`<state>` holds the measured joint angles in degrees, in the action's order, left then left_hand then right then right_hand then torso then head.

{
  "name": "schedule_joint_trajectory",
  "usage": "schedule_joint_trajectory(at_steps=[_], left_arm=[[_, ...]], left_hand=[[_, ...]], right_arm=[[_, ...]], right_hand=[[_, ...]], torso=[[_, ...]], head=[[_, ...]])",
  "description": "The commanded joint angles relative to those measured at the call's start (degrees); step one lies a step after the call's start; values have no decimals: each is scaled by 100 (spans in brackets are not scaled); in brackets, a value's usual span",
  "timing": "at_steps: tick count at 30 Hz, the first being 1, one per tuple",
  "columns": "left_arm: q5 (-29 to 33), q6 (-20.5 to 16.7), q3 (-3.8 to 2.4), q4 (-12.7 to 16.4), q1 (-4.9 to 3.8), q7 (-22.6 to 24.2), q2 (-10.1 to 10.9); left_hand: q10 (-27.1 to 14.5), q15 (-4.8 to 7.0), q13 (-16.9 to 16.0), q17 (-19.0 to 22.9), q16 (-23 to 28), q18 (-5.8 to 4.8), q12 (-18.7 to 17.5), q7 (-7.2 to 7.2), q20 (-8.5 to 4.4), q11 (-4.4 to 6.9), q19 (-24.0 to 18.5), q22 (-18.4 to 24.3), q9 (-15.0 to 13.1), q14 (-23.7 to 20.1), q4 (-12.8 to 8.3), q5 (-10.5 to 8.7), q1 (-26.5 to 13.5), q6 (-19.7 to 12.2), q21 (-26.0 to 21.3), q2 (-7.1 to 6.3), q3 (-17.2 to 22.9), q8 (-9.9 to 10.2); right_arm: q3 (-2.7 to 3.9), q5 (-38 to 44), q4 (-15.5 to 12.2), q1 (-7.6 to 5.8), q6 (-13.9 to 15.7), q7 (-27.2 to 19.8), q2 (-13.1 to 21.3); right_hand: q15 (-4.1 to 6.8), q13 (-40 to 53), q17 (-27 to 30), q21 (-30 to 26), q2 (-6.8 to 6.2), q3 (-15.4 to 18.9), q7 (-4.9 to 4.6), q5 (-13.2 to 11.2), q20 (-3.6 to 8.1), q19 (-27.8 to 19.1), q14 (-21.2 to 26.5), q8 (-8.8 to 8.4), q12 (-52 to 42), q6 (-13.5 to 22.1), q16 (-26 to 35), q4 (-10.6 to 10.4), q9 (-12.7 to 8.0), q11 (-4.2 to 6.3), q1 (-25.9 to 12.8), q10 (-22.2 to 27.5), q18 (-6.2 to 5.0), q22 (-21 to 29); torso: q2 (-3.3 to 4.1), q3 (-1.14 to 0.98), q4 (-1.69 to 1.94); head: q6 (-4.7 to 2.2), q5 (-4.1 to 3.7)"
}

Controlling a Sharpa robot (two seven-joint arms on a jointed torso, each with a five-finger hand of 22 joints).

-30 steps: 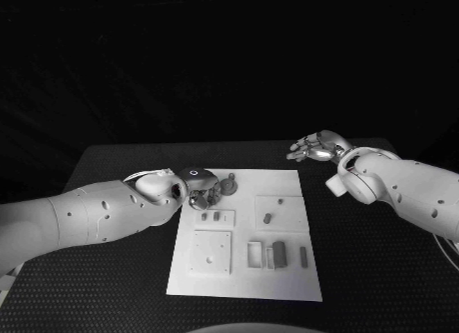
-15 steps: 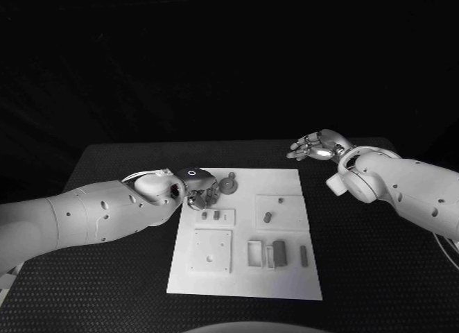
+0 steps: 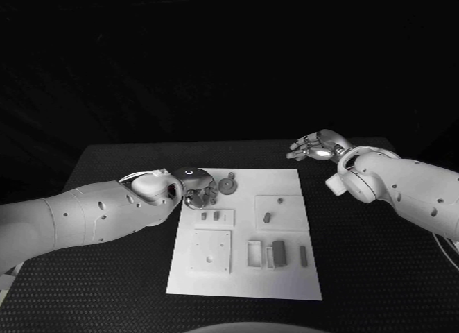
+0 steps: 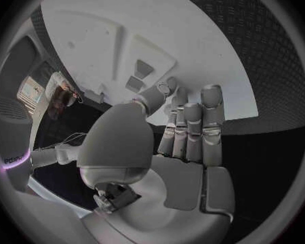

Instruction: Assemble the parts on the task board

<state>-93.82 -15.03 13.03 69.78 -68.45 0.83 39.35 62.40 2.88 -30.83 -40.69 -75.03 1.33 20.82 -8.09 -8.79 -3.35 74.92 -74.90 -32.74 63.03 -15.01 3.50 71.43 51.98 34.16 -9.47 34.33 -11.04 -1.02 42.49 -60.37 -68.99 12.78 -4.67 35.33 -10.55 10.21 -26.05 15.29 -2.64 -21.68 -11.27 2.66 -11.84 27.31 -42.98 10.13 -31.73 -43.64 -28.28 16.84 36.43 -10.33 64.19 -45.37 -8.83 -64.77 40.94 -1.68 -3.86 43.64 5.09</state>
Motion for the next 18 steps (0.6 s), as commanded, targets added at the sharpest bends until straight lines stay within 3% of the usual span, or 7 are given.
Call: schedule_joint_trajectory(at_steps=[1,10,15,16,18], left_arm=[[25,-167,-2,-7,2,18,0],[40,-269,-4,-36,2,0,13],[320,-434,-38,-22,0,-58,155],[420,-473,-66,-21,-2,-72,200],[633,-492,-231,-44,-2,-67,239]], left_hand=[[-60,23,-8,11,-23,691,44,-16,3,8,-28,-117,4,-23,23,-14,8,-31,6,-56,15,17],[-97,19,-4,24,-24,694,94,-15,8,4,-24,-115,17,-19,34,-15,16,-111,4,-80,31,36],[-126,9,5,59,29,683,138,-27,24,-1,-82,-96,-1,-64,70,-13,13,-58,-45,-83,68,-18],[-195,-15,24,101,114,661,128,-28,51,-28,-178,-67,-21,-148,91,-11,3,9,-121,-70,99,-68],[-321,-59,65,161,224,640,104,-52,84,-73,-271,-20,-66,-225,124,-10,-3,147,-226,-46,141,-166]], right_arm=[[2,-11,8,0,-42,-38,-3],[2,-11,14,1,-41,-38,-12],[2,174,13,1,8,44,-1],[2,415,16,1,28,63,8],[2,765,27,1,5,69,16]], right_hand=[[-15,-7,-9,-20,11,21,-140,7,5,-43,4,34,27,52,29,-6,-9,-16,-52,-20,101,-10],[-15,-12,-11,-21,10,19,-140,7,5,-44,4,35,26,53,31,-5,-10,-16,-47,-20,100,-13],[-12,-23,-18,-23,19,-1,-137,7,8,-42,-3,38,21,52,32,-1,-11,-14,-3,-24,94,-20],[-8,-26,-22,-22,42,-24,-134,7,12,-37,-10,41,19,49,29,3,-10,-12,37,-26,89,-24],[5,-33,-35,-14,111,-86,-124,8,19,-14,-43,55,10,30,14,5,-7,-6,137,-37,76,-32]], torso=[[1,1,0],[2,1,0],[-4,1,1],[-4,-1,1],[-6,-3,2]], head=[[-9,-7],[-14,-10],[-24,-22],[-25,-24],[-42,-37]])
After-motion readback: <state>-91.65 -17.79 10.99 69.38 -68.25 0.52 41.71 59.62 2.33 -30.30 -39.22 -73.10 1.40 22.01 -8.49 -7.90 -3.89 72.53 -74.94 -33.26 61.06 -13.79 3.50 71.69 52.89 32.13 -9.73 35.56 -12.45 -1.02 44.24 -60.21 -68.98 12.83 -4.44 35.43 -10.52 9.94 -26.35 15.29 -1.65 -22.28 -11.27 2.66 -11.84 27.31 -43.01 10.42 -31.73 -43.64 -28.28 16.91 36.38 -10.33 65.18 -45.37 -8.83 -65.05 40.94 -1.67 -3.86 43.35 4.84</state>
